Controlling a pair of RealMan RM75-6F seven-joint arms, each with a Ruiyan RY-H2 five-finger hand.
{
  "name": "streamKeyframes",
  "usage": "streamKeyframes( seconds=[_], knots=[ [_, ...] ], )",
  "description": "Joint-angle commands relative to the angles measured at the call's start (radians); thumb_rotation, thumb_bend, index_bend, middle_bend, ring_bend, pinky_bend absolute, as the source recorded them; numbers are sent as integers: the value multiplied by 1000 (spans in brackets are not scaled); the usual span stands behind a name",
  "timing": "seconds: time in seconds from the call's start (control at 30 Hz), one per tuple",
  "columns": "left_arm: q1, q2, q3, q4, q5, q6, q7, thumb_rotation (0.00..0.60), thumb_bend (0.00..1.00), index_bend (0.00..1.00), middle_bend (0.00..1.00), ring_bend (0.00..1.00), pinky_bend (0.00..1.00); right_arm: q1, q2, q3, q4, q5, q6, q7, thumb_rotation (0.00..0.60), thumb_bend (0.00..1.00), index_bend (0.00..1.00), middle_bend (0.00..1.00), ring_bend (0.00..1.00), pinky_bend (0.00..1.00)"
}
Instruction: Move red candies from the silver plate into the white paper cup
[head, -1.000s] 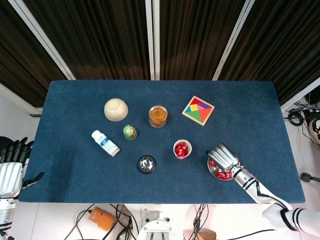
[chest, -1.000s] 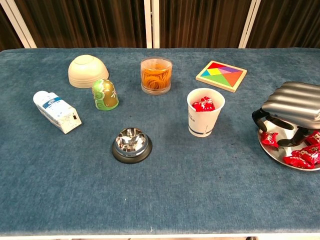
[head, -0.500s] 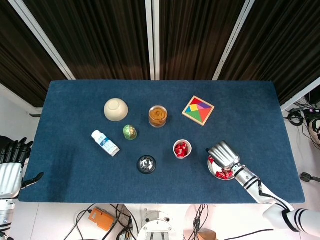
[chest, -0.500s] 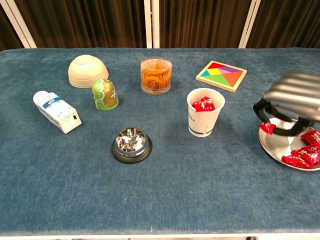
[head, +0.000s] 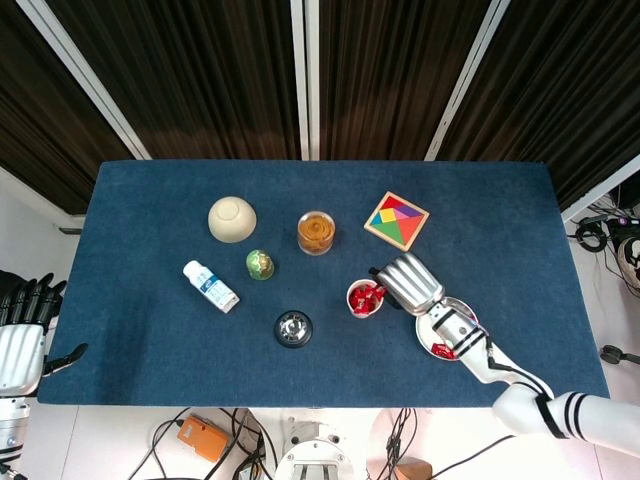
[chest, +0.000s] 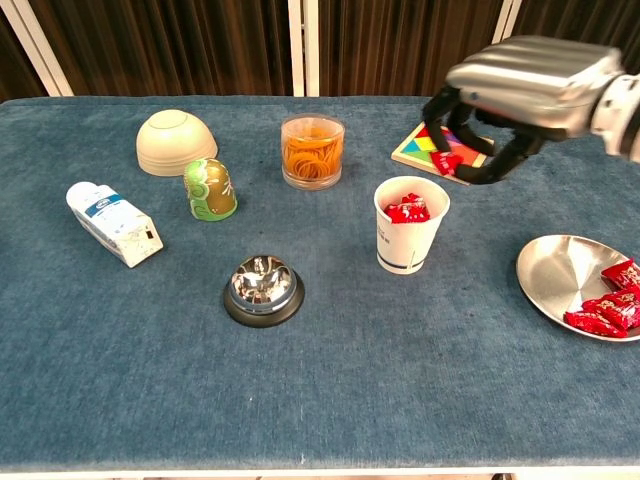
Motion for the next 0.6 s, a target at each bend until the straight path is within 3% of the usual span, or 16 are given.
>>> streamKeyframes(
  seconds=[0.03,0.6],
  knots=[
    [1,-1,1,2,-2,-2,-2,600,0,95,7,0,0,32,-43,17,7,51,-35,-51,600,595,617,832,1000,1000],
    [-1,-11,1,21,-5,-9,-13,600,0,95,7,0,0,67,-79,5,14,133,-51,-107,600,590,530,832,1000,1000]
  ],
)
